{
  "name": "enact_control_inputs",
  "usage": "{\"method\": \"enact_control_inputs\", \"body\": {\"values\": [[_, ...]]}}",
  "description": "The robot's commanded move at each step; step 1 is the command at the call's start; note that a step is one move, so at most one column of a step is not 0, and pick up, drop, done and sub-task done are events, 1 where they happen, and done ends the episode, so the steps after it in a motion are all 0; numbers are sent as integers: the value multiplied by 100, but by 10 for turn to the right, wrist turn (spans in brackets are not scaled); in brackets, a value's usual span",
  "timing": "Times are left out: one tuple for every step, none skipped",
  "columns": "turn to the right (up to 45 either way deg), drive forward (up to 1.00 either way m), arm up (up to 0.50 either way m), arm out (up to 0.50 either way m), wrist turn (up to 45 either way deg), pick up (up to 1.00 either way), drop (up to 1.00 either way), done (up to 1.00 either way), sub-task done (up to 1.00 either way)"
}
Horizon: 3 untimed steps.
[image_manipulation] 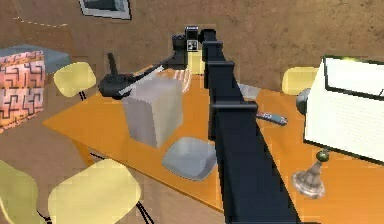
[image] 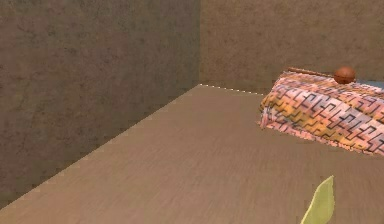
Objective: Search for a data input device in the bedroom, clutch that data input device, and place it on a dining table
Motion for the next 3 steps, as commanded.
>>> {"method": "enact_control_inputs", "body": {"values": [[0,0,0,0,450,0,0,0,0],[0,0,0,0,450,0,0,0,0],[0,0,0,0,90,0,0,0,0]]}}
